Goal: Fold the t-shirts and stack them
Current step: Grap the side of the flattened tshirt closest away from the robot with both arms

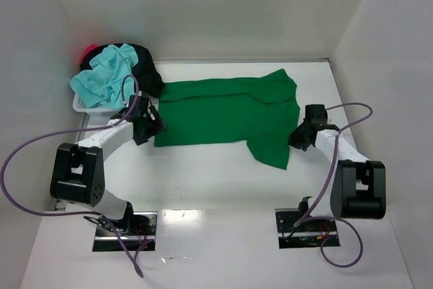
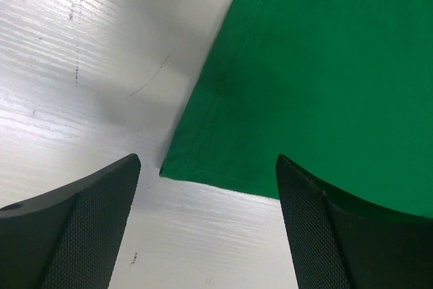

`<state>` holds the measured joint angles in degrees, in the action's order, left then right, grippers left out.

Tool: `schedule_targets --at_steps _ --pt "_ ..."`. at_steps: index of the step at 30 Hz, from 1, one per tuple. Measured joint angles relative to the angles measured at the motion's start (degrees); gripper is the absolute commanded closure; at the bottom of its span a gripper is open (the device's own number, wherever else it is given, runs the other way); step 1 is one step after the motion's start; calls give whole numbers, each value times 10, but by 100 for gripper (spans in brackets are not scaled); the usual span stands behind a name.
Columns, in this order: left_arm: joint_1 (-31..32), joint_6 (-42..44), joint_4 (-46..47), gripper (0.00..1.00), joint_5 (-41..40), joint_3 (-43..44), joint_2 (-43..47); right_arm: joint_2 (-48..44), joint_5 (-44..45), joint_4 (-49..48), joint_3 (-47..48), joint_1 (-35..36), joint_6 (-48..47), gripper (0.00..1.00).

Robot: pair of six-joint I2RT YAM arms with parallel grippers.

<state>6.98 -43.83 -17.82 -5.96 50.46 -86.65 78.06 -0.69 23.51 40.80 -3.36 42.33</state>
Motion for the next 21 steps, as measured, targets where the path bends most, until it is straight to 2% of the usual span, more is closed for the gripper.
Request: schedule_targets --at_steps 8,12,21 --pt "0 -1 7 12 3 -2 -5 -94 -1 25 -40 0 37 100" --pt "0 -2 15 13 3 -7 -16 -100 -1 33 -49 0 45 100" --pt "-2 -17 10 28 -19 -19 -24 -100 -1 31 -49 0 48 100"
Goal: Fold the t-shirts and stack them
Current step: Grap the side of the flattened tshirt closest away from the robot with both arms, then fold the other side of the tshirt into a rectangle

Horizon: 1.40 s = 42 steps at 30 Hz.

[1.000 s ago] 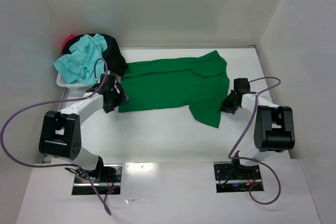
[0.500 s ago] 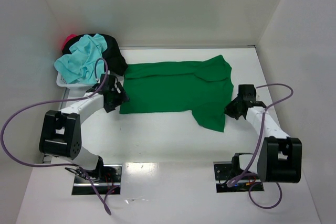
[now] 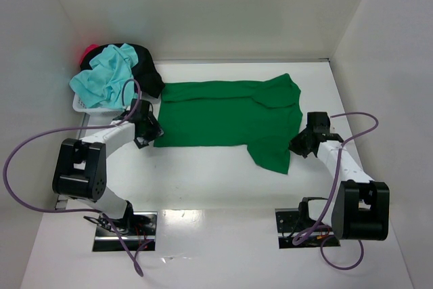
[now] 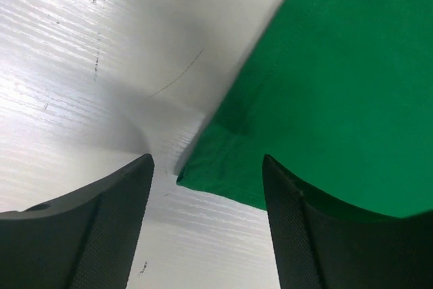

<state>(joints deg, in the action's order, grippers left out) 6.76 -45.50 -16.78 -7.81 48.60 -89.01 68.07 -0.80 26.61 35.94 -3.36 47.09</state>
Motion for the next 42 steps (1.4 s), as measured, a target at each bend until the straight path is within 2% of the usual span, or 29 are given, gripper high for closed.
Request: schedule_targets --at_steps 5,8,11,13,14,16,23,28,33,42 --pt "0 -2 -3 49 -4 -11 0 0 0 0 0 0 0 100" --pt "0 -2 -3 49 -4 -18 -1 1 1 0 0 0 0 100" --pt "0 -3 -1 59 -4 -18 -1 4 1 -2 -1 0 0 100" --pt "0 -3 -1 71 -4 -19 -3 4 1 -3 -2 0 0 100" --pt "0 -5 0 86 -4 -19 -4 4 1 -4 -2 0 0 100" --pt "0 -9 1 99 -4 -19 -7 4 1 -4 -4 0 0 100" --pt "0 -10 -2 100 -2 -19 -3 -2 2 -2 -4 -2 0 100" --pt "0 -7 -31 100 -1 -14 34 -33 4 1 -4 -3 0 100" --pt "0 7 -45 100 -5 35 60 -46 1 6 14 -6 0 100" --pt "0 21 -44 100 -9 100 41 -19 -4 5 96 -15 0 100"
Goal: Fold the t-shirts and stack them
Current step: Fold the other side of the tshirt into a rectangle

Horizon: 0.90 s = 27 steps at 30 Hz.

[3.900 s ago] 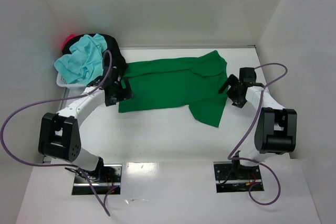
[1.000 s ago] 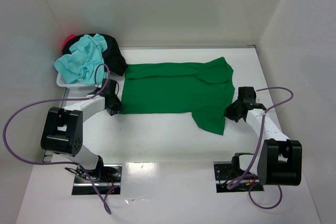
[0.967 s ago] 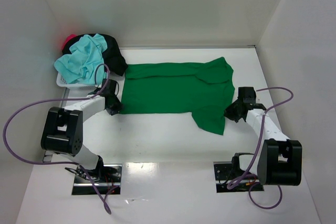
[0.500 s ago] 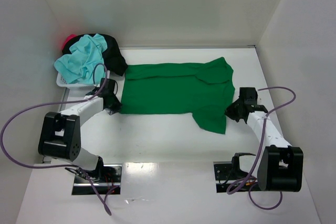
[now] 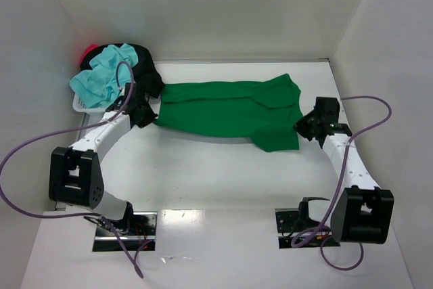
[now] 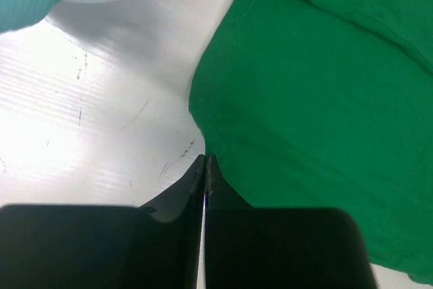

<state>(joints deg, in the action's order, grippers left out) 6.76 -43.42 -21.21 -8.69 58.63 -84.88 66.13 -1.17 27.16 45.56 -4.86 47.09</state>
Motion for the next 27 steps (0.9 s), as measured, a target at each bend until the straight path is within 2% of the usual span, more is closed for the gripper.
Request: schedule_targets --at_steps 27 --pt "-20 1 20 100 -22 196 -254 339 -40 -87 214 -15 -2 100"
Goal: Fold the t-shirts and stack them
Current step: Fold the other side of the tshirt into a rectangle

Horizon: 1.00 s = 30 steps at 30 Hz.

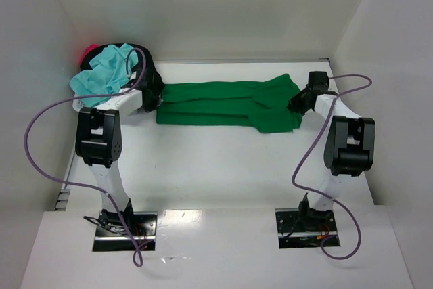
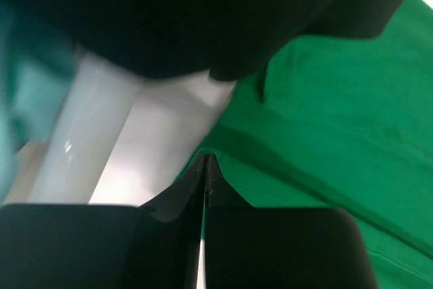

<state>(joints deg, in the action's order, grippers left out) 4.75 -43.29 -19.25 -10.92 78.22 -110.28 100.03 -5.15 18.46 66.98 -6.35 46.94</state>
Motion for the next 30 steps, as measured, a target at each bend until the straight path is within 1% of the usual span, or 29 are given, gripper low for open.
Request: schedule_targets --at_steps 6,19,30 --pt "-3 0 1 100 -3 21 -28 37 -9 -3 34 -6 -2 100" --pt "-5 -2 6 100 -3 26 -31 41 -29 -9 55 -15 -5 100" --pt "-5 -2 19 100 7 45 -36 72 -31 -10 75 -19 -15 100"
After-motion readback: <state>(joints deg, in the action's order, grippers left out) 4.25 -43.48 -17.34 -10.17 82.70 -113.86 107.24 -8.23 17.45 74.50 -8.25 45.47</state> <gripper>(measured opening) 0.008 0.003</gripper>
